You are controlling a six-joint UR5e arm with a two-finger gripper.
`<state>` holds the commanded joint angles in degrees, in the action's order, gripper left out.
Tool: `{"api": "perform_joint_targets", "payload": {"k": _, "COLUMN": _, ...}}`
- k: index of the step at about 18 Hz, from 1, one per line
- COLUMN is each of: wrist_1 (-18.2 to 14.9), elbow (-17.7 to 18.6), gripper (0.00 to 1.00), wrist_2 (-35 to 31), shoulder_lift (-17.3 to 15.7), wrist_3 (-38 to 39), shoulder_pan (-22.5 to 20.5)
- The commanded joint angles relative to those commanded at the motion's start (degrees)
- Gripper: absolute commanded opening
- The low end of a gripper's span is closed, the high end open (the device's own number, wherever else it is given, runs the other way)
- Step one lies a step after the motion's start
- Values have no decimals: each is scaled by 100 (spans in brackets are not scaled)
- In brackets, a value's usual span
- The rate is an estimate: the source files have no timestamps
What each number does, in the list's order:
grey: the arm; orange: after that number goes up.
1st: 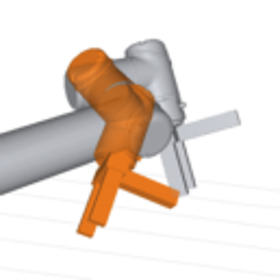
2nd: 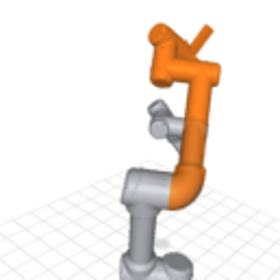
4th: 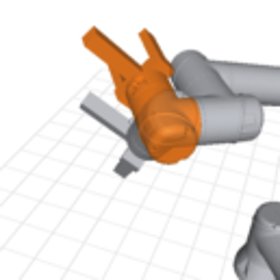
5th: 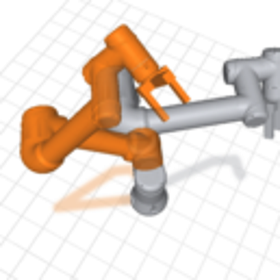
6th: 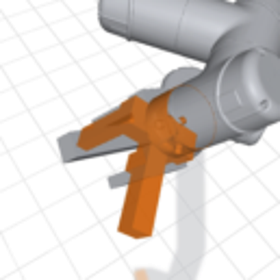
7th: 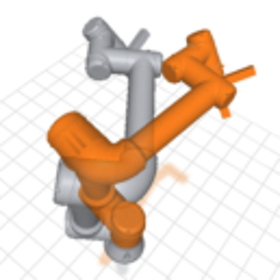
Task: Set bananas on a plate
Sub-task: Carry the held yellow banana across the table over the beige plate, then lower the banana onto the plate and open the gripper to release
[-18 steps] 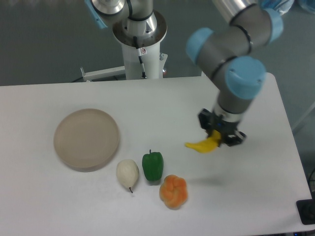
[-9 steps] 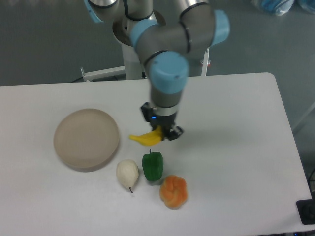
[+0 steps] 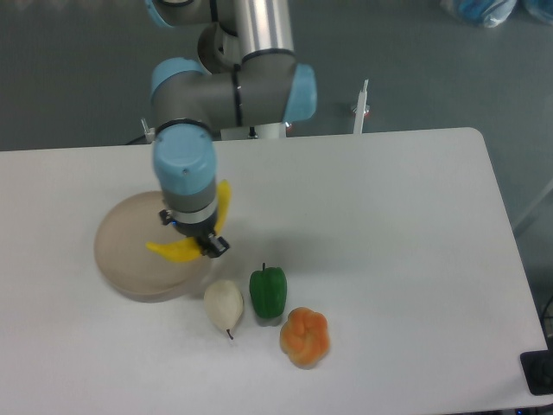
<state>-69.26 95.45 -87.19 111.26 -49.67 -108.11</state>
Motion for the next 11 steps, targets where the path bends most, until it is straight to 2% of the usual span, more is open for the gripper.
{"api": "perform_joint_targets", "payload": {"k": 2, "wrist_1": 70, "elbow": 0, "gripper": 0, "wrist_2": 0, "shoulder_lift": 88, "wrist_3": 185, "shoulder_pan": 106}}
{"api": "perform_joint_targets", "payload": {"k": 4, "wrist_1": 289, "elbow": 9, "gripper": 1, "wrist_2": 0, "shoulder_lift": 176, "wrist_3": 317, "shoulder_pan": 168}}
{"api": "perform_joint_targets", "payload": {"k": 7, "wrist_1": 535, "elbow": 9, "gripper": 11, "wrist_2": -9, "shoulder_lift": 387, "wrist_3": 475, "shoulder_pan": 255}}
{"api": "perform_joint_targets", "payload": {"k": 11, "wrist_1": 816, "elbow": 9, "gripper": 14, "wrist_2": -9, "shoulder_lift": 642, "wrist_3": 729, "shoulder_pan": 510}}
